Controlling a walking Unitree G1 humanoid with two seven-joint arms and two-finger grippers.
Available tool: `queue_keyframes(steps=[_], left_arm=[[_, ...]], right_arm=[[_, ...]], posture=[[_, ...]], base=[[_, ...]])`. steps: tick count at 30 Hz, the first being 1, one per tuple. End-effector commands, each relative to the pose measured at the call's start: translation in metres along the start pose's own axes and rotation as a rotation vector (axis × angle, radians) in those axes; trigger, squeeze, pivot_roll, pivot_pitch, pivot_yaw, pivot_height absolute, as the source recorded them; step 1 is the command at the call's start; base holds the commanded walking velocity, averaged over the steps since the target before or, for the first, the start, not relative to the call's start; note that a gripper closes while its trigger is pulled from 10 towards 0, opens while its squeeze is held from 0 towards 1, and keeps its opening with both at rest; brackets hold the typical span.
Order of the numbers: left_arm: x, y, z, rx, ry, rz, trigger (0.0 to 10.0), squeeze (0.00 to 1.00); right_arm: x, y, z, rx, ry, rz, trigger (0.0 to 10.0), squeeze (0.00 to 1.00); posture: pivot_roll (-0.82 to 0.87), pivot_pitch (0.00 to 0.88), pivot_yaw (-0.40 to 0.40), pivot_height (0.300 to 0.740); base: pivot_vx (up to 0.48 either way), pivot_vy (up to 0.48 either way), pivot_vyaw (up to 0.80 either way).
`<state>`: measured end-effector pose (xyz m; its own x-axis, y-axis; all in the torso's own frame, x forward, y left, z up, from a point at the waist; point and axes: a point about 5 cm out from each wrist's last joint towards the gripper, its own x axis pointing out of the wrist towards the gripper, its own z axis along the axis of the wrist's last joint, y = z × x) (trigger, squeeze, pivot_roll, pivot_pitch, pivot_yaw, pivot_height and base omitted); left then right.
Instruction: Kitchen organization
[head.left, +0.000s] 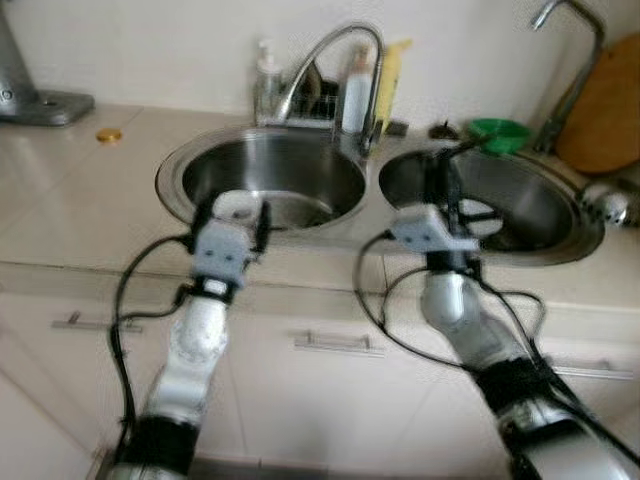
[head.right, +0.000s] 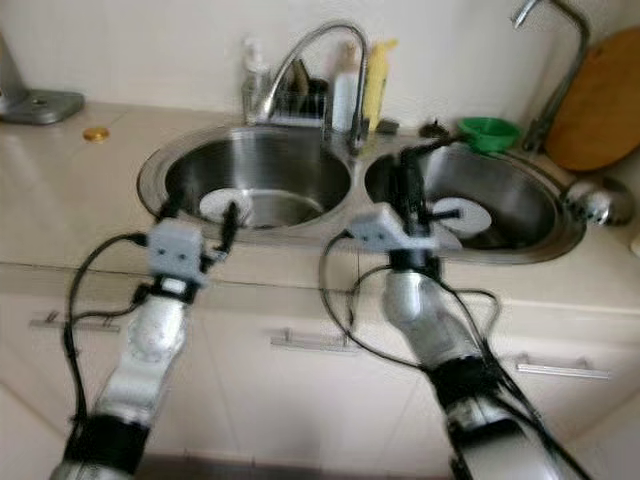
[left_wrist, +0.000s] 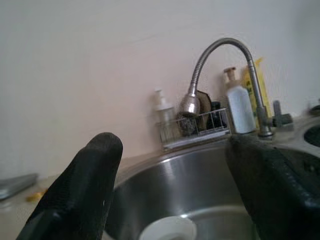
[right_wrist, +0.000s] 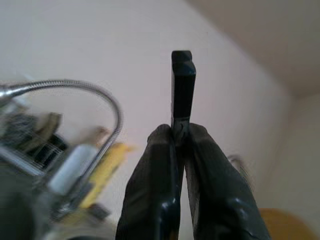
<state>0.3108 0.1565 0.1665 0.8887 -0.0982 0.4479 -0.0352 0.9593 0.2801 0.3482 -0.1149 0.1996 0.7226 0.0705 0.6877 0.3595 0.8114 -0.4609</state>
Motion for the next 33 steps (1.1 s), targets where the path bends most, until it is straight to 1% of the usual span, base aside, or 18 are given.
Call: queue_keyframes(steps=[1, 5, 8, 12, 15, 16, 18, 20, 22, 23, 24, 25, 26, 27, 28, 29, 30, 33], left_arm=[[0.002, -0.009, 0.003, -0.020, -0.009, -0.026, 10.0, 0.00], [0.003, -0.012, 0.004, -0.023, -0.010, -0.031, 10.0, 0.00], [0.003, -0.013, 0.004, -0.024, -0.010, -0.036, 10.0, 0.00], [0.002, -0.013, 0.003, -0.022, -0.008, -0.036, 10.0, 0.00], [0.001, -0.013, 0.003, -0.023, -0.005, -0.035, 10.0, 0.00], [0.001, -0.013, 0.003, -0.023, -0.005, -0.035, 10.0, 0.00], [0.001, -0.014, 0.003, -0.029, -0.004, -0.039, 10.0, 0.00], [0.000, -0.016, 0.002, -0.037, -0.005, -0.047, 10.0, 0.00], [-0.001, -0.017, 0.002, -0.038, -0.001, -0.055, 10.0, 0.00], [-0.001, -0.017, 0.001, -0.037, 0.001, -0.057, 10.0, 0.00], [-0.001, -0.017, 0.001, -0.037, 0.001, -0.057, 10.0, 0.00], [-0.001, -0.018, 0.001, -0.037, 0.003, -0.061, 10.0, 0.00], [-0.001, -0.018, 0.001, -0.037, 0.003, -0.061, 10.0, 0.00], [-0.001, -0.018, 0.000, -0.036, 0.007, -0.064, 10.0, 0.00], [-0.001, -0.019, 0.000, -0.035, 0.010, -0.067, 10.0, 0.00], [-0.001, -0.019, 0.000, -0.035, 0.010, -0.067, 10.0, 0.00], [-0.001, -0.019, -0.001, -0.035, 0.013, -0.069, 10.0, 0.00], [-0.001, -0.019, -0.001, -0.034, 0.015, -0.071, 10.0, 0.00]], right_arm=[[0.008, -0.012, -0.009, 0.014, 0.049, -0.022, 10.0, 0.00], [0.015, -0.012, -0.010, 0.003, 0.053, 0.002, 10.0, 0.00], [0.021, -0.014, -0.016, 0.000, 0.098, 0.016, 10.0, 0.00], [0.026, -0.016, -0.021, -0.008, 0.127, 0.024, 10.0, 0.00], [0.027, -0.014, -0.029, -0.024, 0.196, 0.070, 10.0, 0.00], [0.027, -0.014, -0.029, -0.024, 0.196, 0.070, 10.0, 0.00], [0.024, -0.010, -0.037, -0.003, 0.272, 0.112, 10.0, 0.00], [0.016, -0.002, -0.050, -0.022, 0.385, 0.195, 10.0, 0.00], [0.009, 0.000, -0.059, -0.061, 0.451, 0.236, 10.0, 0.00], [0.008, -0.001, -0.061, -0.080, 0.464, 0.242, 10.0, 0.00], [0.008, -0.001, -0.061, -0.080, 0.464, 0.242, 10.0, 0.00], [0.005, -0.002, -0.066, -0.079, 0.503, 0.248, 10.0, 0.00], [0.005, -0.002, -0.066, -0.079, 0.503, 0.248, 10.0, 0.00], [0.002, -0.002, -0.071, -0.076, 0.552, 0.266, 10.0, 0.00], [-0.001, -0.004, -0.076, -0.043, 0.606, 0.261, 10.0, 0.00], [-0.001, -0.004, -0.076, -0.043, 0.606, 0.261, 10.0, 0.00], [-0.002, -0.006, -0.080, -0.037, 0.640, 0.264, 10.0, 0.00], [-0.002, -0.008, -0.082, -0.035, 0.662, 0.265, 10.0, 0.00]], posture=[[0.09, 0.000, -0.033, 0.740], [0.09, 0.000, -0.034, 0.740], [0.10, 0.000, -0.039, 0.740], [0.10, 0.000, -0.042, 0.740], [0.10, 0.000, -0.045, 0.740], [0.10, 0.000, -0.045, 0.740], [0.10, 0.000, -0.046, 0.740], [0.10, 0.000, -0.045, 0.740], [0.10, 0.000, -0.044, 0.740], [0.10, 0.000, -0.043, 0.740], [0.10, 0.000, -0.043, 0.740], [0.10, 0.000, -0.042, 0.740], [0.10, 0.000, -0.042, 0.740], [0.10, 0.000, -0.041, 0.740], [0.09, 0.000, -0.041, 0.740], [0.09, 0.000, -0.041, 0.740], [0.09, 0.000, -0.039, 0.740], [0.09, 0.000, -0.039, 0.740]], base=[[0.304, 0.000, 0.00], [0.306, 0.000, 0.00], [0.304, 0.000, 0.00], [0.302, 0.000, 0.00], [0.191, 0.000, 0.00], [0.000, 0.000, 0.00], [0.000, 0.000, 0.00], [0.000, 0.000, 0.00], [0.000, 0.000, 0.00], [0.000, 0.000, 0.00], [0.000, 0.000, 0.00], [0.000, 0.000, 0.00], [0.000, 0.000, 0.00], [0.000, 0.000, 0.00], [0.000, 0.000, 0.00], [0.000, 0.000, 0.00], [0.000, 0.000, 0.00], [0.000, 0.000, 0.00]])
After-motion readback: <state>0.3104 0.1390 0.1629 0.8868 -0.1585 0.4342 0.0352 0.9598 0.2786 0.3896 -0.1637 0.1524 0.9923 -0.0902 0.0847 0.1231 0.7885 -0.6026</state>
